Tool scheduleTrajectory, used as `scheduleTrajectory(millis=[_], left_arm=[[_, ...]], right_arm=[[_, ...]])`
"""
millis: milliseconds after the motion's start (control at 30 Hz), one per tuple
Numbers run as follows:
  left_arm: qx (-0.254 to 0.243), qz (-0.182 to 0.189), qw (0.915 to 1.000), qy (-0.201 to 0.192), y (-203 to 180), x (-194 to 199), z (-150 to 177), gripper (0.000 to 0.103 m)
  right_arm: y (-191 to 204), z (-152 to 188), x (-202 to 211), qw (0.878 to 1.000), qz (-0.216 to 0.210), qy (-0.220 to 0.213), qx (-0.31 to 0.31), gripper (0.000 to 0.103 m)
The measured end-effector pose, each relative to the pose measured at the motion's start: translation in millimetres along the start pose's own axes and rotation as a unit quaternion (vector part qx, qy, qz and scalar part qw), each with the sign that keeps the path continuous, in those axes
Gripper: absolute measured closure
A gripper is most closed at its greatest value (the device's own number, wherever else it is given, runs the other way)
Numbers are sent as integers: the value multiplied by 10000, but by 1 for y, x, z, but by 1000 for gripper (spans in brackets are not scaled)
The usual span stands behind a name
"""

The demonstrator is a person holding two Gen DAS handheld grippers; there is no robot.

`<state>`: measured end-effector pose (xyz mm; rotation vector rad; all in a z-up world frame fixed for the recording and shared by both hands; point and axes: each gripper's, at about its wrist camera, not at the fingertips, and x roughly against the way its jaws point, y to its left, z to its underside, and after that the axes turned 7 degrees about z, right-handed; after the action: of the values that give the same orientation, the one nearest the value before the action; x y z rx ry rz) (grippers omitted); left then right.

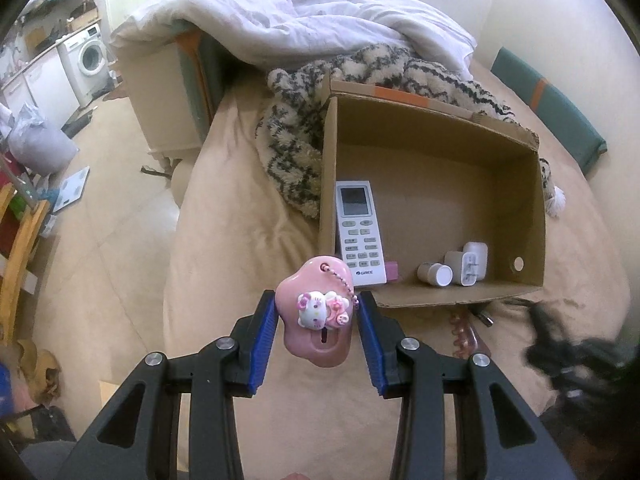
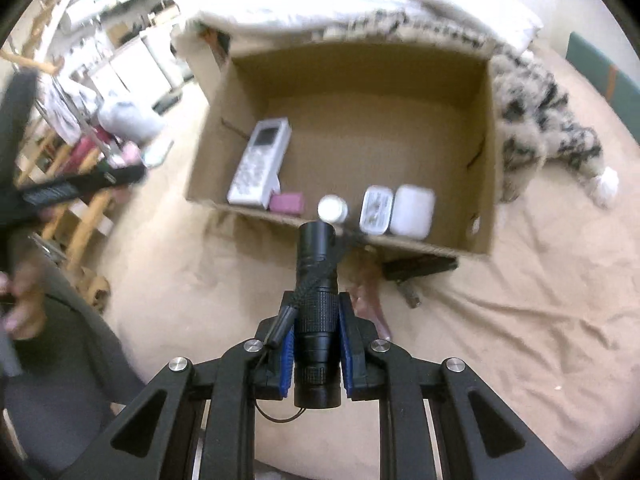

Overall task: Organize rigid objects
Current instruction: 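Carry the keychain and flashlight into the box and open both tools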

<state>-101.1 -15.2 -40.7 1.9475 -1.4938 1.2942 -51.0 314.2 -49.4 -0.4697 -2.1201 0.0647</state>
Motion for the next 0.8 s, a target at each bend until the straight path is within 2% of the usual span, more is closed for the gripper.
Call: scheduleTrajectory(millis=[233, 367, 567, 800], left_arm=[[-173, -115, 9996, -171, -10, 6, -3, 67], [-168, -199, 9988, -410, -13, 18, -14, 67], [-302, -295, 9973, -593, -26, 23, -37, 67], [-453, -242, 9975, -477, -53, -8, -65, 66]], right_arm=[[-14, -28, 47, 9986, 21, -522, -120, 84], [-17, -46, 55, 9970, 154, -733, -199, 84], [-27, -75, 38, 9951, 92, -852, -495, 84], [-42, -101, -9, 9941, 90, -667, -845, 84]])
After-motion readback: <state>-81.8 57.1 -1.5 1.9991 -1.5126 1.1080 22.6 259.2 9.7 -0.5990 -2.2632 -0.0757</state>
